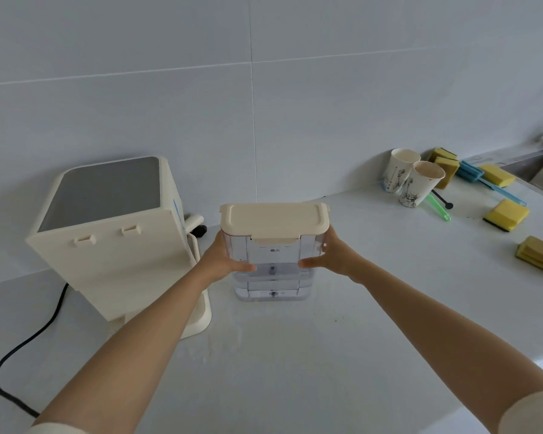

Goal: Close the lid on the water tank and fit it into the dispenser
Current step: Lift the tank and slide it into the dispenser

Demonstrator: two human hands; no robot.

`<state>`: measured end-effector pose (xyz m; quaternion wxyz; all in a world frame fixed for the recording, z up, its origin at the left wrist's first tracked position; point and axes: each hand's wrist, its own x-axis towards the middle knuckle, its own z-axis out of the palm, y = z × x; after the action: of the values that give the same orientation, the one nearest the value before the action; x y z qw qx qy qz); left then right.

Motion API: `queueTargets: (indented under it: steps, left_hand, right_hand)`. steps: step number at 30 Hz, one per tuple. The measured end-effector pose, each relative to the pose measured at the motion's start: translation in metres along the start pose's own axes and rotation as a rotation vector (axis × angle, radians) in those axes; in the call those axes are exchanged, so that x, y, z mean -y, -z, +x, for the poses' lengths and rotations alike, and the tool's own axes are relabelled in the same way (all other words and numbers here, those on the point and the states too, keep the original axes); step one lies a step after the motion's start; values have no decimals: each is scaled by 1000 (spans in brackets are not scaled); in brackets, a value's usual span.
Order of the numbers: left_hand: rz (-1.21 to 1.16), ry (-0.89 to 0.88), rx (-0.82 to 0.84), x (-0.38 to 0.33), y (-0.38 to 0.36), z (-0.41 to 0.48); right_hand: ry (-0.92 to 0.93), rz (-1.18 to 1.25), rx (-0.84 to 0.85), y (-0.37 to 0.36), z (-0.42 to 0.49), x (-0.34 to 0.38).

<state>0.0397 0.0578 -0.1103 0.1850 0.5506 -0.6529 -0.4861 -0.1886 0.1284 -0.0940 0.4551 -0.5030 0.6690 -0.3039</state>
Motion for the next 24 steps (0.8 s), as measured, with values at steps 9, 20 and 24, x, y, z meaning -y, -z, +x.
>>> queueTargets:
  steps: [9,20,24]
  left_hand:
    - [30,24,-27,0,-1,0]
    - [-15,18,-40,3,1,-10]
    - [-45,-14,-51,-1,8,-25]
  right_hand:
    - [-101,-6,-99,-16,14,-13]
    - [-87,-42,-85,-19,12,-15]
    - [-53,-55,-72,-18,7,-8]
